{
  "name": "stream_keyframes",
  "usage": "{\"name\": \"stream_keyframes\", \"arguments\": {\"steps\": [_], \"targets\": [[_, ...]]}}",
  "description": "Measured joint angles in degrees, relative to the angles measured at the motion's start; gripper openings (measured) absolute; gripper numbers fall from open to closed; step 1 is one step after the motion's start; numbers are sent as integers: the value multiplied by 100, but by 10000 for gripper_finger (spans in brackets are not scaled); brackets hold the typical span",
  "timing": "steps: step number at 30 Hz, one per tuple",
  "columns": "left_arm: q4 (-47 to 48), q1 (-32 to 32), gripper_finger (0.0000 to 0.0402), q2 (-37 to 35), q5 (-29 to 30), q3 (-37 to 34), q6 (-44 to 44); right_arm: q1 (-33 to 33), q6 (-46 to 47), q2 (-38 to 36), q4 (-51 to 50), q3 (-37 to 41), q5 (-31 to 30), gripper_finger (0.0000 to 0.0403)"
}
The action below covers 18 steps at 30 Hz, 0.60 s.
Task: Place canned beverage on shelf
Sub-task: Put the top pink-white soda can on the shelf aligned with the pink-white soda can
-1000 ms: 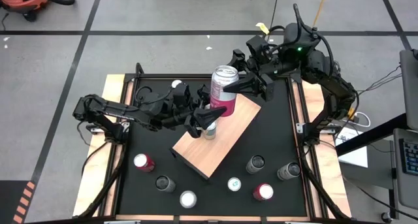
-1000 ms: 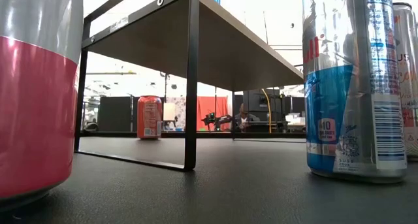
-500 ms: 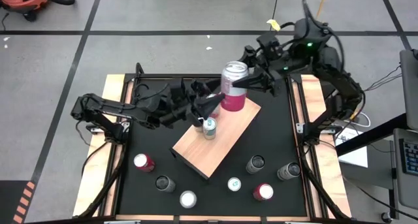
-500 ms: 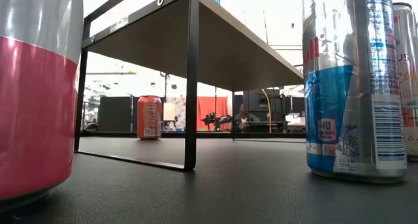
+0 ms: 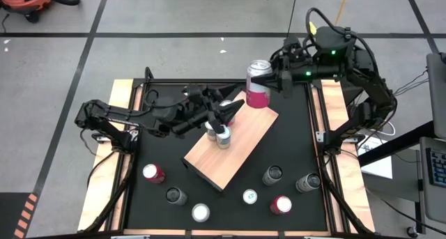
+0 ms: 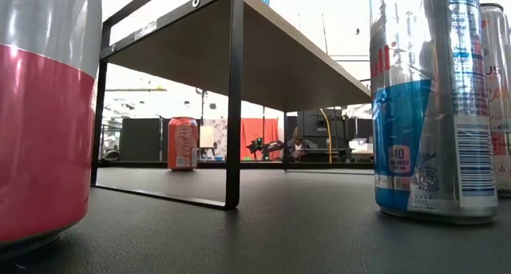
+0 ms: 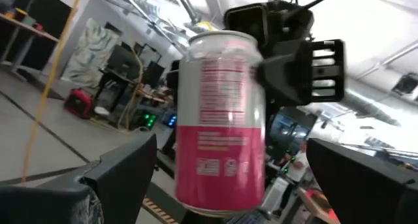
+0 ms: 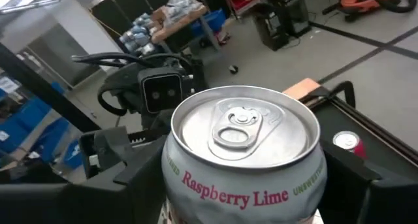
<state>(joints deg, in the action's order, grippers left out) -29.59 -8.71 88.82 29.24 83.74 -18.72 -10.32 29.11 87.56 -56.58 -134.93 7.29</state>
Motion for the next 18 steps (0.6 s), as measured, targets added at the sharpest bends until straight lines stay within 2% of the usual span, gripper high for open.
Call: {"name": "stream_keyframes", "arguments": {"steps": [7, 14, 18], "targets": [[105, -5, 395, -25, 254, -2, -3, 74, -188, -4, -831, -1, -561, 277], [619, -42, 396, -146, 326, -2, -45, 74, -464, -326, -1078, -2, -606, 277], [991, -94, 396, -272, 414, -2, -46, 150, -598, -546, -1366, -2, -931, 277]]}}
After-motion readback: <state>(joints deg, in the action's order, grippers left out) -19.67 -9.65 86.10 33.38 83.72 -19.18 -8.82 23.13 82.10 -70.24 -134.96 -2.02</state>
